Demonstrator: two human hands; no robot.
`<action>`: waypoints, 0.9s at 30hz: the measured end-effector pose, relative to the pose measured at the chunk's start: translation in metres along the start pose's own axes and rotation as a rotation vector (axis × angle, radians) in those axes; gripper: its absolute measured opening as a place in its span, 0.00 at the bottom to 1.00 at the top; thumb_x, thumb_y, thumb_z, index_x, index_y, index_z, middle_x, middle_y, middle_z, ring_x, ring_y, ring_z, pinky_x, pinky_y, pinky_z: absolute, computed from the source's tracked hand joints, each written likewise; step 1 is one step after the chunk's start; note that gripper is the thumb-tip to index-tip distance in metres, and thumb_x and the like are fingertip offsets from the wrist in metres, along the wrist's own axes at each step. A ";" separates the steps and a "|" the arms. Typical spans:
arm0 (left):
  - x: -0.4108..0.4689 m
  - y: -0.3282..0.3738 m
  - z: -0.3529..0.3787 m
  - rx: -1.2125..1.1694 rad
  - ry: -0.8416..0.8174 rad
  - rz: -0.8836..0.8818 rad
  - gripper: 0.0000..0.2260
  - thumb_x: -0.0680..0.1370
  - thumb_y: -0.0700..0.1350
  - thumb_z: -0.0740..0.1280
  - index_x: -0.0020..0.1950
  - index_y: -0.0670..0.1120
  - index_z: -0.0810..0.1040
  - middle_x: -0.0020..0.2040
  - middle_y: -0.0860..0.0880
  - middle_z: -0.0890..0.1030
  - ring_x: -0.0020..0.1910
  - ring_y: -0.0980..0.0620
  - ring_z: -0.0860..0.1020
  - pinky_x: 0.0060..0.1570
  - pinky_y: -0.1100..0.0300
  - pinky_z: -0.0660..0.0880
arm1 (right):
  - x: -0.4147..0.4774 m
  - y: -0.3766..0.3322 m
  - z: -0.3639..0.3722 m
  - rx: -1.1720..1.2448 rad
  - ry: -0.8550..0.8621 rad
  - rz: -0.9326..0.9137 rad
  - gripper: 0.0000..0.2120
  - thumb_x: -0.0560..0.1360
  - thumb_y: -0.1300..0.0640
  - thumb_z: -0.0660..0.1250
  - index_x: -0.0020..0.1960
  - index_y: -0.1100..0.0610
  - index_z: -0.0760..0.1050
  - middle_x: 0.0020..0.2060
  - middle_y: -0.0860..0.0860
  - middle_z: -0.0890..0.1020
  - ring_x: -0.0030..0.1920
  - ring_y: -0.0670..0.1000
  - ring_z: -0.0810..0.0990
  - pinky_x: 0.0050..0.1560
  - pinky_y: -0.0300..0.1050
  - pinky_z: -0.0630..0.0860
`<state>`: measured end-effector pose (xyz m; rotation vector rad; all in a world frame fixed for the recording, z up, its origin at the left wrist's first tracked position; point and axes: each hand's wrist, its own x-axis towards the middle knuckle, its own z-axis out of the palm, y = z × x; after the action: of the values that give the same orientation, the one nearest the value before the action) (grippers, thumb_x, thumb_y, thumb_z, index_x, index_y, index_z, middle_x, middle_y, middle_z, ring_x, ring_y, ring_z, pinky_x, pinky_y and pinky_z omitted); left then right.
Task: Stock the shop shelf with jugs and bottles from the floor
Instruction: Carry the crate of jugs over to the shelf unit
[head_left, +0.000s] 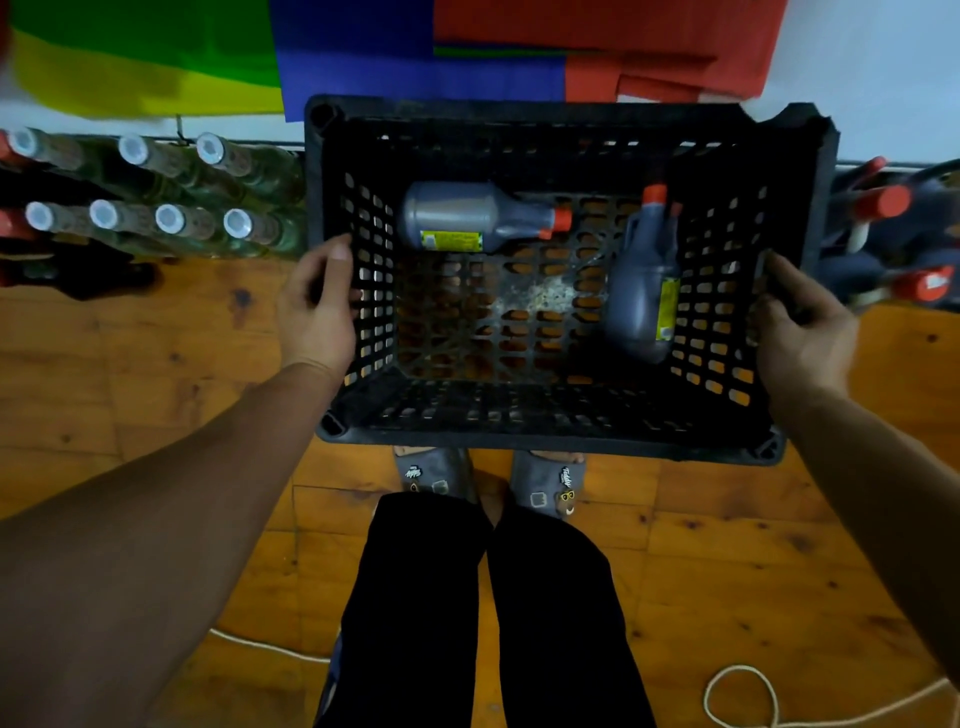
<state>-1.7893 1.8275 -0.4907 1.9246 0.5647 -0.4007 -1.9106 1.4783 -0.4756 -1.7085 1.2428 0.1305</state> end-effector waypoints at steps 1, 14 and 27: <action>-0.001 -0.002 0.001 0.004 -0.015 -0.003 0.12 0.77 0.58 0.63 0.57 0.58 0.79 0.59 0.46 0.80 0.60 0.39 0.77 0.56 0.49 0.75 | 0.001 0.003 0.000 0.001 -0.008 0.006 0.19 0.81 0.60 0.59 0.70 0.48 0.71 0.66 0.46 0.76 0.63 0.43 0.74 0.65 0.39 0.72; -0.006 -0.006 -0.006 0.302 -0.147 0.020 0.19 0.75 0.64 0.63 0.65 0.65 0.71 0.71 0.48 0.70 0.69 0.45 0.69 0.70 0.50 0.65 | 0.008 0.024 -0.005 -0.083 -0.066 -0.007 0.21 0.80 0.58 0.62 0.68 0.40 0.71 0.66 0.45 0.74 0.65 0.45 0.73 0.66 0.44 0.72; -0.040 0.012 0.027 1.024 -0.352 0.516 0.32 0.74 0.49 0.67 0.76 0.46 0.60 0.76 0.46 0.63 0.75 0.44 0.59 0.74 0.47 0.56 | -0.028 -0.002 0.021 -0.560 0.019 -0.334 0.25 0.75 0.57 0.66 0.72 0.55 0.69 0.77 0.53 0.57 0.77 0.55 0.55 0.75 0.55 0.59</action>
<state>-1.8166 1.7905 -0.4723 2.7531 -0.4878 -0.7527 -1.9136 1.5127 -0.4687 -2.3808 0.9652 0.2811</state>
